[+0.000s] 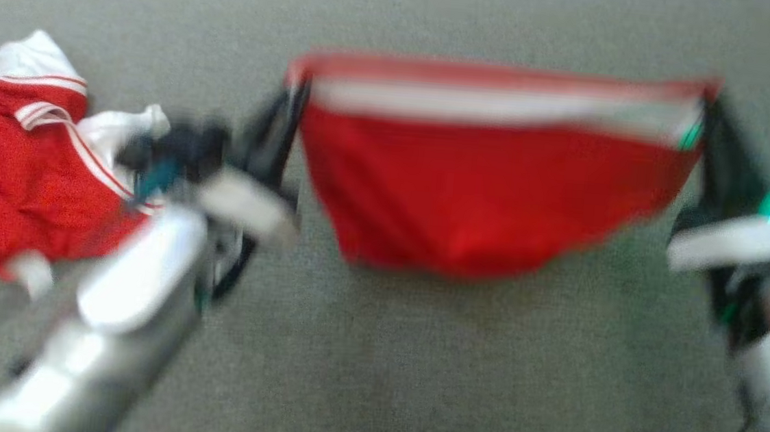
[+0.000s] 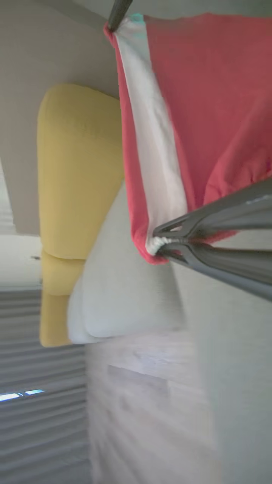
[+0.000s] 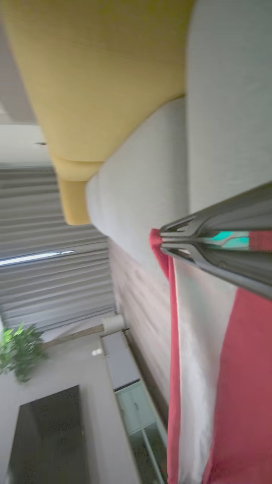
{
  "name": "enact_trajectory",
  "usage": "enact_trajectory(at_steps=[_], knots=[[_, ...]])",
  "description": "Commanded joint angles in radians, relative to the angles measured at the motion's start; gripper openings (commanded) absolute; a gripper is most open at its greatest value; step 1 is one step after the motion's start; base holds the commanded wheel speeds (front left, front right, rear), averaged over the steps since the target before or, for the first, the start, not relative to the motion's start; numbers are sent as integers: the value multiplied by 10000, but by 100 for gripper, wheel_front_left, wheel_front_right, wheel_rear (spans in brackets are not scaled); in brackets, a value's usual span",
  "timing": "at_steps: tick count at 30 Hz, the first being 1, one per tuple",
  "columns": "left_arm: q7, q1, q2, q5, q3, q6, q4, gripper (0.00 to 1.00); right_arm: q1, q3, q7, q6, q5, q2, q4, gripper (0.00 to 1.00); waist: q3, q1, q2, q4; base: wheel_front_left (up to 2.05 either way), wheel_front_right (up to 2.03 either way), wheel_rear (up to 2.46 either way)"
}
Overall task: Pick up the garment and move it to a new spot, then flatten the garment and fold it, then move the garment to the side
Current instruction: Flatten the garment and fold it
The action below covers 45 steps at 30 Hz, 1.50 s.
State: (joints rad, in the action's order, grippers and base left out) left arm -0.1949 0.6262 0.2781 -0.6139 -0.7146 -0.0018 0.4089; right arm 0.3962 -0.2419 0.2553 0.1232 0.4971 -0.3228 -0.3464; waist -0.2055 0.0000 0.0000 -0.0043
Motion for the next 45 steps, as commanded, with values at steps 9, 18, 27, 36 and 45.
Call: enact_trajectory(at_steps=[9,18,27,36,45], knots=[[90,6723,-461,1457,589,-480,374,0,5735,420,65,75,757,-1815,807,0,-2233,0,0,-565,0,0,0],[-634,7252,-1347,1726,674,-582,1027,0,5919,851,65,75,559,-2309,1469,0,-2905,0,0,-704,0,0,0],[-665,1903,-1141,1529,661,-824,285,0,1224,990,65,75,672,-1625,1952,0,-2103,0,0,-802,0,0,0],[-667,-2155,-1088,1679,231,-960,145,0,-2879,1135,-47,75,1015,-1662,2287,0,-575,0,0,-871,0,0,0],[-396,-4665,-427,1458,-43,-610,-625,0,-6061,1734,-1455,75,1509,-2090,3730,0,648,0,0,-929,0,0,0]])
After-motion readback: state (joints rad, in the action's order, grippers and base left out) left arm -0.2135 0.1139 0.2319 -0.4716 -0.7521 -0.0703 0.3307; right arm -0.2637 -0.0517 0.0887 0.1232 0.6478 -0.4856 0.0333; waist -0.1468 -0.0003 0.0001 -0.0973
